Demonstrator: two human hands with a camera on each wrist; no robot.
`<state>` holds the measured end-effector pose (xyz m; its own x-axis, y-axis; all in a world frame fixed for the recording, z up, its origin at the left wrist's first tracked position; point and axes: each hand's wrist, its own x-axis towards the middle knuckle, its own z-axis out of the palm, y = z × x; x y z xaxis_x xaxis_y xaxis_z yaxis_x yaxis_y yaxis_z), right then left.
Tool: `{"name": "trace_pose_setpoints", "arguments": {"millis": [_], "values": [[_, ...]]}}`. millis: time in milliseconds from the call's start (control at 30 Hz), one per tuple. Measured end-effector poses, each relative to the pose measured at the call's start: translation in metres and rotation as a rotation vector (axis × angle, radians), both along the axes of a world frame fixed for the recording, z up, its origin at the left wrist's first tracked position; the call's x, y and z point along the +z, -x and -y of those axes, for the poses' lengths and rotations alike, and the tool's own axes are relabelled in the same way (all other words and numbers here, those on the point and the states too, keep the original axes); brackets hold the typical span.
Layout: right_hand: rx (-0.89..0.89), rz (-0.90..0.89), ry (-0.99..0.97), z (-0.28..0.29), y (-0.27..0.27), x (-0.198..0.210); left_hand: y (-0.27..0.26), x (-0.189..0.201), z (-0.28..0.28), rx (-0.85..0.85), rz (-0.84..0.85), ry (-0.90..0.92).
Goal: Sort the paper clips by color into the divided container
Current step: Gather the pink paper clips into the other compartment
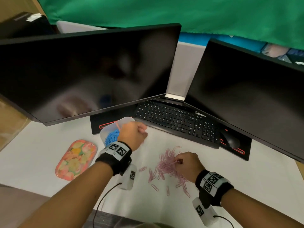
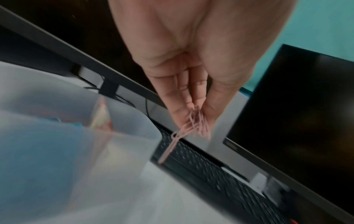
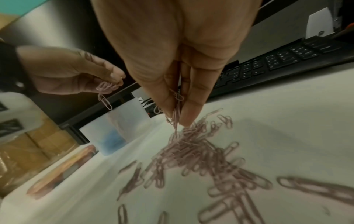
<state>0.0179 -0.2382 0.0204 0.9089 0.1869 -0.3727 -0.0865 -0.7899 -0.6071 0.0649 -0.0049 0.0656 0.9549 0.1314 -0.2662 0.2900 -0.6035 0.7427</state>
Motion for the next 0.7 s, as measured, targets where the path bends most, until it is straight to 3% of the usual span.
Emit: {"name": "trace_pose_setpoints", "arguments": {"millis": [167,300,500,700], "values": [[-0.004,-0.001,-0.083,-0.017,-0.008,0.017,-0.03,0.007,-0.026,0.212,-0.033,-0.049],[0.018,0.01,-0.106,-0.042,-0.024,0.037,-0.035,-0.005,-0.029,0.246,-0.067,-0.098],[0.118,0.098,-0.108,-0.101,-0.067,0.06,-0.023,-0.001,-0.038,0.326,0.017,-0.107],[0.19,0.156,-0.003,-0.167,-0.108,0.051,0.011,0.002,-0.052,0.284,0.109,-0.051]]}}
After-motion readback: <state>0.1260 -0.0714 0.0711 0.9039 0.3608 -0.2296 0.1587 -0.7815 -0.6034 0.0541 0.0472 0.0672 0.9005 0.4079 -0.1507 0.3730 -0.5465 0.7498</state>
